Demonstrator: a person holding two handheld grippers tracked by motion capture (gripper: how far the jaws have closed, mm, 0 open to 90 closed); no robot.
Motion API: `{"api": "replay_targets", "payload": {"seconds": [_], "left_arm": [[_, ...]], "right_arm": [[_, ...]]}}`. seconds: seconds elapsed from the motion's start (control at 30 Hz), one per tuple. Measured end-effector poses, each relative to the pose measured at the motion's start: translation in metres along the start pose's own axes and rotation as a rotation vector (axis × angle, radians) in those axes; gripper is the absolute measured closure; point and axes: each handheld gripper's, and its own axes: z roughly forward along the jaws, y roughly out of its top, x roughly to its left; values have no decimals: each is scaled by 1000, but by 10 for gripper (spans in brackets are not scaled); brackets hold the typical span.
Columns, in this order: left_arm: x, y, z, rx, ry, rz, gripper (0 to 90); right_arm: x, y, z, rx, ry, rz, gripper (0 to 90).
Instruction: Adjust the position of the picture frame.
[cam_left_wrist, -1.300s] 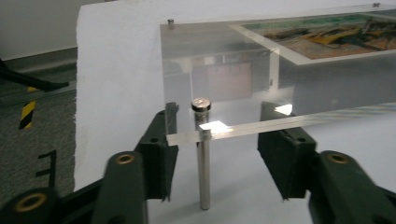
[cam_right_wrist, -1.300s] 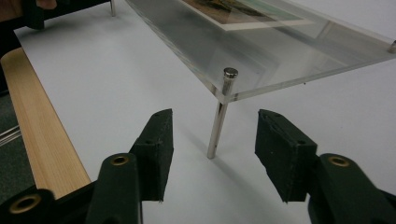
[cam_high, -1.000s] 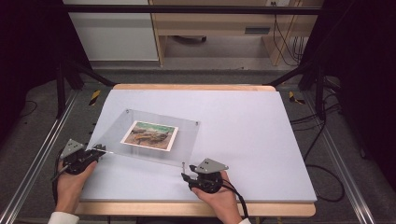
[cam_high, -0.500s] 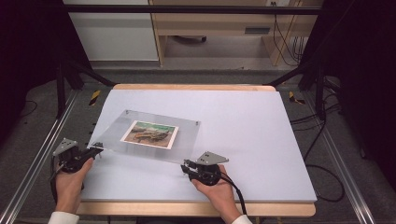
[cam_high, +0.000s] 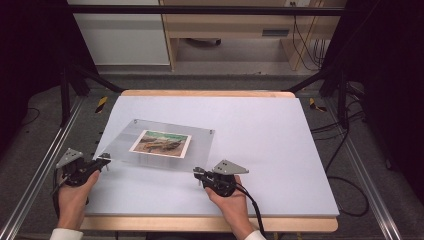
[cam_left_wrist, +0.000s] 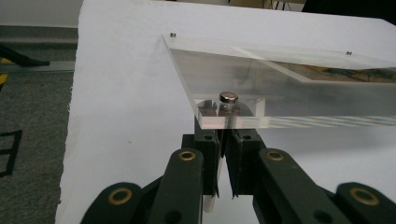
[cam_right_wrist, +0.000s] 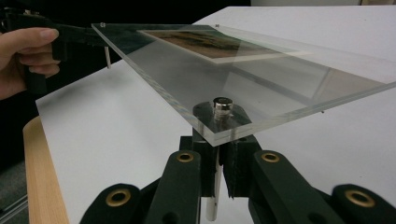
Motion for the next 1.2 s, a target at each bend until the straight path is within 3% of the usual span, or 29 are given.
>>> {"api": "replay_targets", "payload": {"seconds": [0.2, 0.4, 0.53, 0.6, 0.67, 1.0, 1.2], "left_arm": [[5, -2, 3, -26, -39, -14, 817], [6, -3, 14, -25, -46, -16, 787], [3, -1, 22, -18, -34, 14, 780], [2, 1, 22, -23, -23, 35, 824], [2, 2, 20, -26, -19, 22, 824], [-4, 5, 18, -1, 1, 31, 831], [-7, 5, 16, 3, -1, 25, 831]], "right_arm": [[-1, 2, 0, 8, -1, 11, 850], [0, 1, 0, 17, -4, 11, 850], [0, 0, 1, 23, -7, 14, 850], [1, 1, 0, 17, -6, 15, 849], [0, 1, 0, 15, -6, 15, 849], [0, 4, 1, 13, -33, 23, 803], [2, 5, 5, 13, -56, 27, 844]]}}
